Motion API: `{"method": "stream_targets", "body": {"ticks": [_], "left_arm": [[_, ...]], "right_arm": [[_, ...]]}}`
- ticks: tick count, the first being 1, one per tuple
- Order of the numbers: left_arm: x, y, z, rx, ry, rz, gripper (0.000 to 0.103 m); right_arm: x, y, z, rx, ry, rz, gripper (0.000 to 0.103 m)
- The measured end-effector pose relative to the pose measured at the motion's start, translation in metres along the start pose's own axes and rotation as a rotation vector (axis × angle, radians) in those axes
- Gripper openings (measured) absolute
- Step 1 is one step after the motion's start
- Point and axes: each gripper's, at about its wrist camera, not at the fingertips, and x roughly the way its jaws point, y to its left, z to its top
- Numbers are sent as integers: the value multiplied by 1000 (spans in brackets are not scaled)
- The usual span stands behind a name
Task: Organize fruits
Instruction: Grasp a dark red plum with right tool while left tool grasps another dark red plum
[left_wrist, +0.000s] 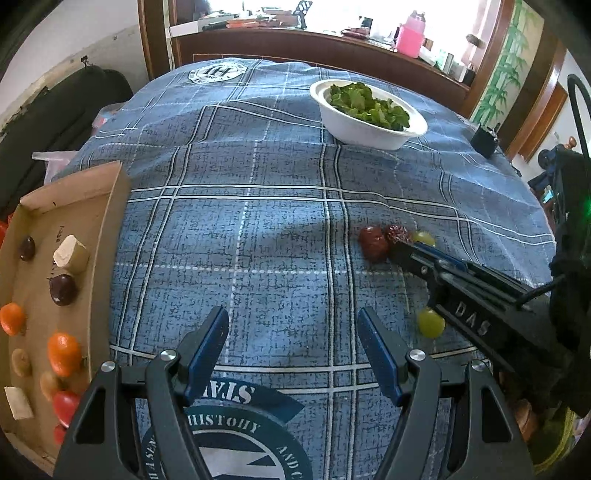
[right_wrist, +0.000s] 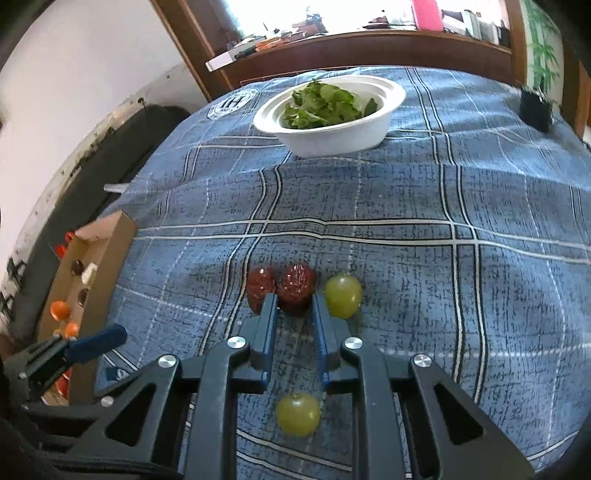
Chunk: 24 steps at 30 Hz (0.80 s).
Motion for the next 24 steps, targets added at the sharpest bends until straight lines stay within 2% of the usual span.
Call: {"method": "stream_targets", "body": {"ticks": [3,9,13,17,19,21,23,24], "left_arm": [[4,-4,7,6,-3,-3,72],[26,-31,23,42,-10,-23,72],[50,-44,29,37,25,-7,71],[53,-49,35,25,5,7,70],[55,-50,38,13,-5,19,60],[54,-51,39,23,-17,49,33],[52,-49,39,26,-18,41,17],[50,-46,39,21,-10,31,17]], "right_arm": [[-11,-2,-6,4,-15,-5,20],[-71,-26,-34,124,-106,44,20],[-90,-35,-53,160,-110,47,20],[-94,-36,-62,170,-103,43,20],[-95,-34,-63,172,-104,47,20],[-98,-32,-64,170,-106,50,20],[-100,-29,-65,168,-112,53,20],[-101,-28,-65,166,-113,54,20]]}}
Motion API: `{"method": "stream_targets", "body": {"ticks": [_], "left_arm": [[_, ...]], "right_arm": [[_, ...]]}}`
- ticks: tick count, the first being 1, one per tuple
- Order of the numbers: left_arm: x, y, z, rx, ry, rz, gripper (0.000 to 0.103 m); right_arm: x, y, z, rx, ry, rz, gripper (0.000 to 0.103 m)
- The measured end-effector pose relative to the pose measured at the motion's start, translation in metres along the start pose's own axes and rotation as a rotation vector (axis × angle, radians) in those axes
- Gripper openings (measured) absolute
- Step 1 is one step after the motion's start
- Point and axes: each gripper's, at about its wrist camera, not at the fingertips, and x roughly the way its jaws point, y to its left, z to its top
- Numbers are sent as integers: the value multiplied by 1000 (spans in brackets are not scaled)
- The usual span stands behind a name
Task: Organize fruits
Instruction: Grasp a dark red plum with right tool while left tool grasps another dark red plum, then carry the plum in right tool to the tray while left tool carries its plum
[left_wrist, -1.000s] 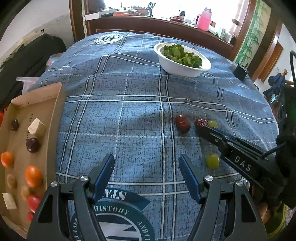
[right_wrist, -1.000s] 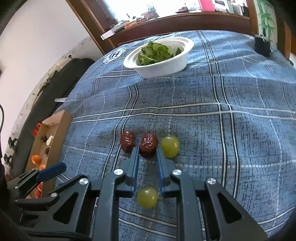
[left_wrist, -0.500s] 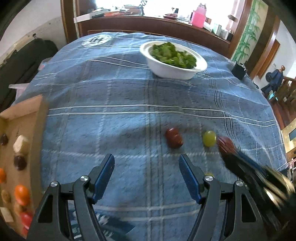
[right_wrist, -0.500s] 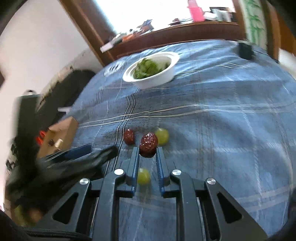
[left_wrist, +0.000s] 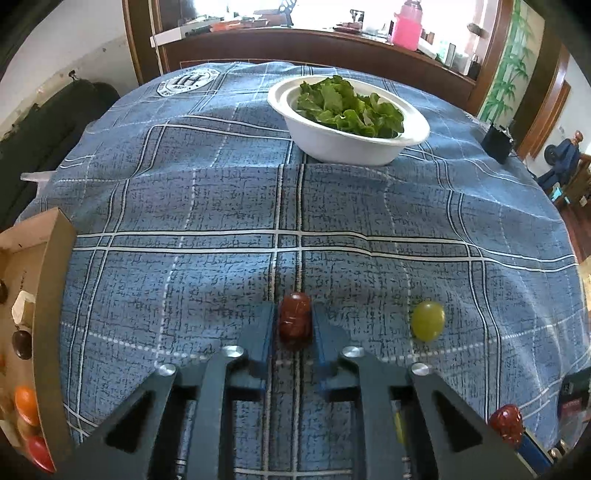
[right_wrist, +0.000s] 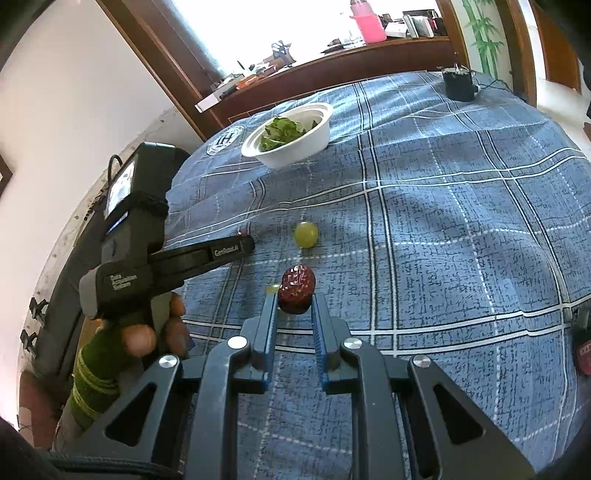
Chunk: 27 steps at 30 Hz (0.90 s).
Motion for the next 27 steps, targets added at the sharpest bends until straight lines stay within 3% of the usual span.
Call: {"method": "stream_targets", "body": {"ticks": [8,17,27], "left_arm": [[-40,28,-30,-5,-50,20,16],[-90,56,-65,-12,-111,125,16],[-122,87,-88,-54,-161,169,16]], "right_arm": [[-4,26,-11,-39,3,30,20],[0,67,-27,-112,19,67,20],[-9,108,-39,-184,5,85,20]]}}
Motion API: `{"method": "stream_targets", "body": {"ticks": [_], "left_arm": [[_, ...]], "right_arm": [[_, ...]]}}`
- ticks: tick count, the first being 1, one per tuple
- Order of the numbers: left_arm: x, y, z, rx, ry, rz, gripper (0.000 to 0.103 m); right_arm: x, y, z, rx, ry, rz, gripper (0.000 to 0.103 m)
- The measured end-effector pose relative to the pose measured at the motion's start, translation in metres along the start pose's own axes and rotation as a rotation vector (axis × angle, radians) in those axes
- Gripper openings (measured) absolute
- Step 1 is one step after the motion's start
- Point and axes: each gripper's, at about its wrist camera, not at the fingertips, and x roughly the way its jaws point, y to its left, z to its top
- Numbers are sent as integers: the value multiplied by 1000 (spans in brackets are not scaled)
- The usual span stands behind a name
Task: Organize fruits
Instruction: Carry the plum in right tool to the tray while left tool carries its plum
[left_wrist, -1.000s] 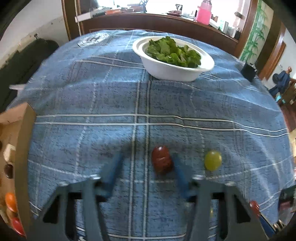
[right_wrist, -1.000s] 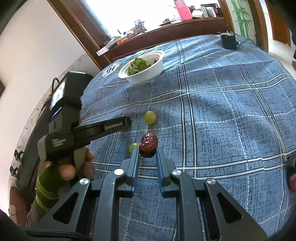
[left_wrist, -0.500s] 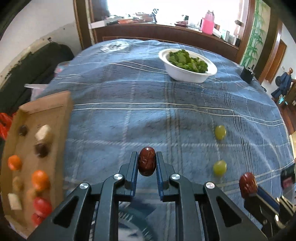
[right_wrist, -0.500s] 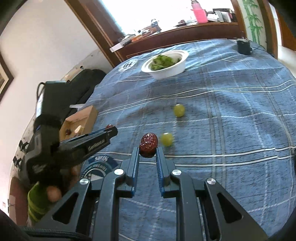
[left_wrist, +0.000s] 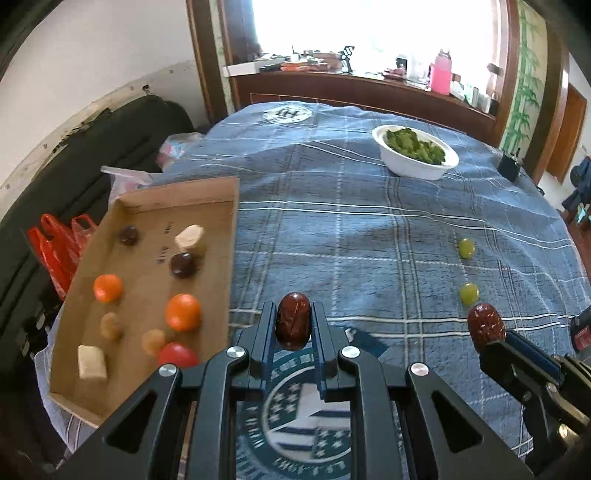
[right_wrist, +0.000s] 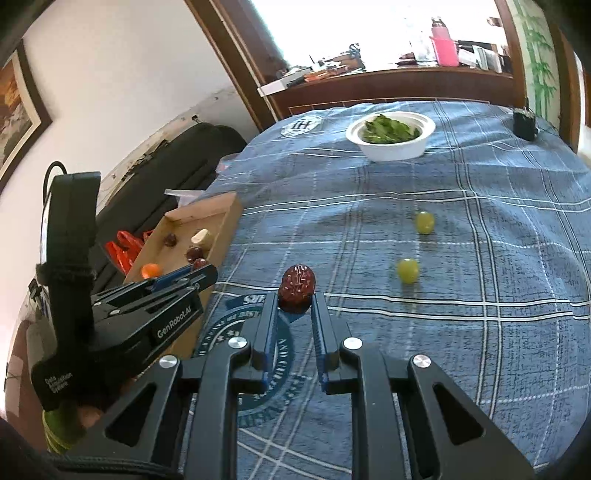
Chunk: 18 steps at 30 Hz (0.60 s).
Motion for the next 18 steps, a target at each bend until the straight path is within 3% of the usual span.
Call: {"method": "stream_targets", "body": {"ticks": [18], "left_arm": [[-20,50,-21,-55,-40,65,16]], "right_arm": [[7,52,-9,-74,12,37,20]]}}
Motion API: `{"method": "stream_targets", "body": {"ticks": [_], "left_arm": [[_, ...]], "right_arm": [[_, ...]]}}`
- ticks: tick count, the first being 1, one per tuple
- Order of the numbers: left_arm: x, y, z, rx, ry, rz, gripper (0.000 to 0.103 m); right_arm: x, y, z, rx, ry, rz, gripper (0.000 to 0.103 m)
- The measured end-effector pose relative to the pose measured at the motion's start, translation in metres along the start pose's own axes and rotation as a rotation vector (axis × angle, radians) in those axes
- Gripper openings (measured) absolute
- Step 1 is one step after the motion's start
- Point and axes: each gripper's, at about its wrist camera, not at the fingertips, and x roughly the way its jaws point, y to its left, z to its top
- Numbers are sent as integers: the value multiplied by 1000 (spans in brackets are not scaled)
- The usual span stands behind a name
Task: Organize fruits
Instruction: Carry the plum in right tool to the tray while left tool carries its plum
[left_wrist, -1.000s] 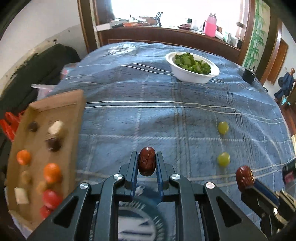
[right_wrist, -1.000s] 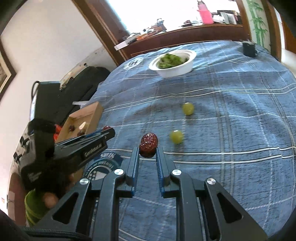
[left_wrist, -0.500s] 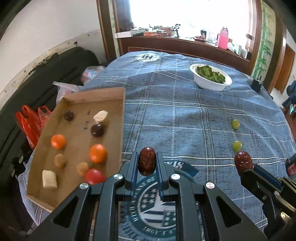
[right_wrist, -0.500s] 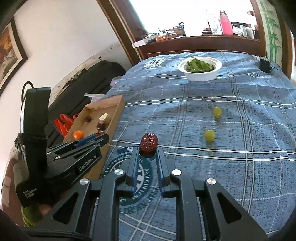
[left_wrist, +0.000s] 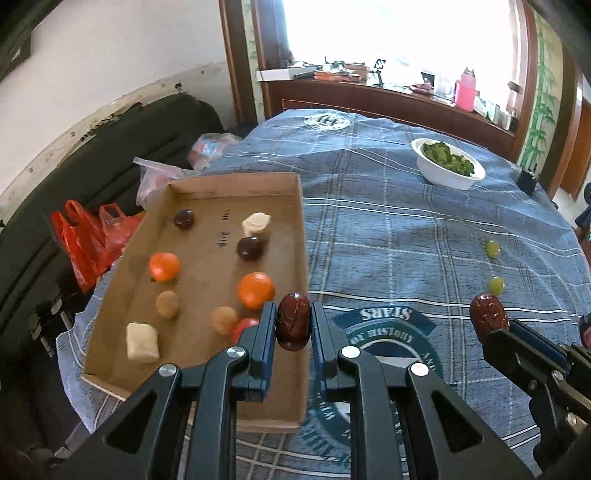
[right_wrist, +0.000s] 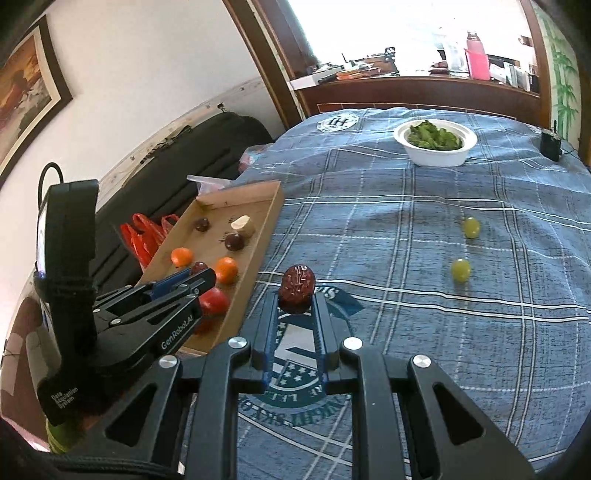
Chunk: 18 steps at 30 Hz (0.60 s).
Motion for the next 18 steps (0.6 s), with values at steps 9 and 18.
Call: {"method": "stream_targets", "body": {"ticks": [9,18], "left_arm": [[1,23,-5,-33,0,22,16],[0,36,-7,-53,-3,23,16]], "right_arm": [[9,18,-1,-22,10,14,20],[14,31,0,-43,16,18,20]]}}
